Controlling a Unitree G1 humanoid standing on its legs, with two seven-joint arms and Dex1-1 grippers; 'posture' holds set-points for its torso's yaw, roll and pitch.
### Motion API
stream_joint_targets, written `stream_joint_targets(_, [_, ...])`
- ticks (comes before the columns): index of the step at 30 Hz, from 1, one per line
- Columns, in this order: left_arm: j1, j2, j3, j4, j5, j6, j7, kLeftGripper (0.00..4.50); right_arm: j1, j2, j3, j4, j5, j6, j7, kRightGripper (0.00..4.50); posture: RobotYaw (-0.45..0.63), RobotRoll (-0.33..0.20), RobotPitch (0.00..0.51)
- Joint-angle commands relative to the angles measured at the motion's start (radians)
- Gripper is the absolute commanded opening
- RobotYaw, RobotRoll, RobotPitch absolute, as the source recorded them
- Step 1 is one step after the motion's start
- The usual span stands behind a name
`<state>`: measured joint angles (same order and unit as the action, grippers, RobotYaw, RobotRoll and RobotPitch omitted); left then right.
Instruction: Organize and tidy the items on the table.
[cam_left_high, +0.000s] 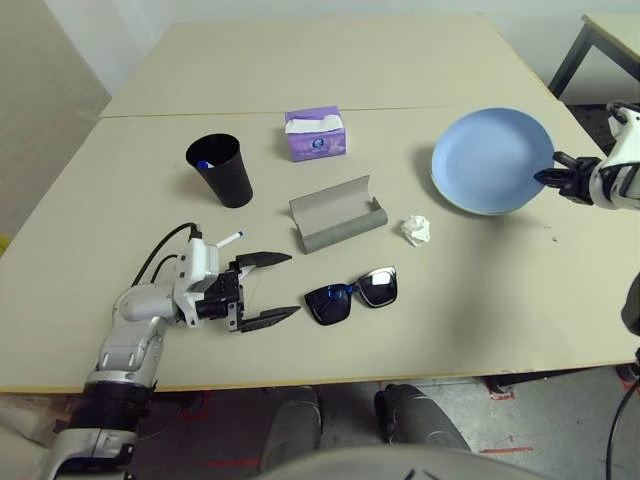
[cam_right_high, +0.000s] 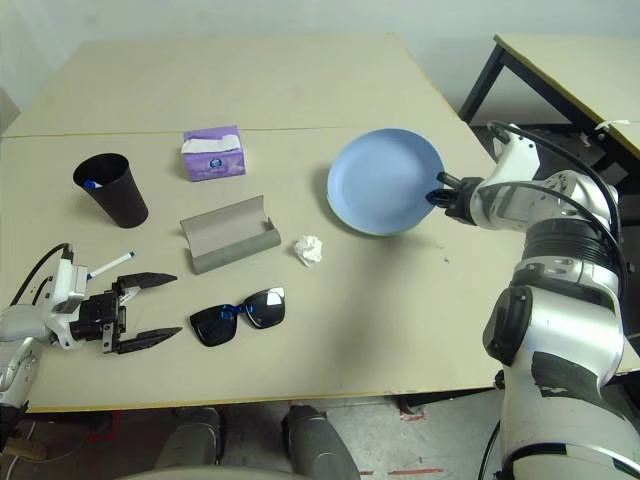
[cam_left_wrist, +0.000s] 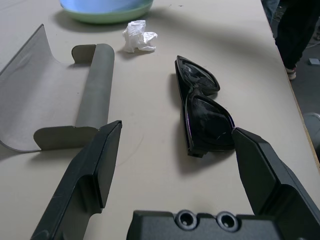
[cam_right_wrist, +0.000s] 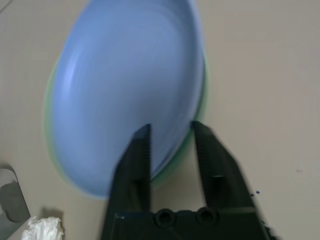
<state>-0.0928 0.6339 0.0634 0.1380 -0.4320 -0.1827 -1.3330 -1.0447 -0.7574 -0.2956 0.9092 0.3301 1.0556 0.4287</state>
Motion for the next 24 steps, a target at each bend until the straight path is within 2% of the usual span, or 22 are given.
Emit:
stream_joint_targets(1, [0.001,0.009,-0.002,-0.009,0.002,0.004,0.002,4.5,-0.001,0.0,0.011,0.013,-0.017,0.007,0.004,2.83,-0.05,0.0,0.144])
stream_joint_targets(4, [-0.003,0.007,-0.005,-0.011,0.005,0.006,0.006,4.5,-0.001,-0.005,0.013,0.009,-0.019,0.01,0.01,3.94,-0.06,0.0,0.143])
stream_joint_targets(6, [-0.005,0.005,-0.009,-0.011,0.006,0.007,0.009,4.5,-0.001,-0.012,0.013,-0.001,-0.021,0.018,0.017,4.48,-0.06,0.0,0.141])
stream_joint_targets(10, [-0.012,0.002,-0.013,-0.012,0.009,0.011,0.015,4.5,0.023,-0.063,0.047,-0.094,-0.024,0.057,0.074,4.48,-0.06,0.0,0.136])
stream_joint_targets(13, [-0.017,0.005,-0.006,-0.012,0.003,0.018,0.023,4.5,0.123,-0.145,0.073,-0.294,-0.006,0.073,0.156,4.48,-0.07,0.0,0.134])
stream_joint_targets(16, [-0.018,0.012,0.005,-0.003,0.0,0.016,0.021,4.5,0.301,-0.225,0.035,-0.545,0.025,0.063,0.218,4.48,-0.08,0.0,0.133])
stream_joint_targets(19, [0.0,0.024,0.021,-0.011,-0.016,0.026,0.014,4.5,0.54,-0.265,-0.086,-0.814,0.082,0.029,0.286,4.48,-0.09,0.0,0.136])
stream_joint_targets(21, [0.013,0.031,0.024,-0.011,-0.018,0.025,0.005,4.5,0.733,-0.248,-0.18,-0.969,0.098,-0.039,0.333,4.48,-0.09,0.0,0.137])
stream_joint_targets(24, [0.016,0.035,0.027,-0.006,-0.018,0.023,-0.001,4.5,0.962,-0.182,-0.251,-1.112,0.09,-0.205,0.376,4.48,-0.1,0.0,0.137])
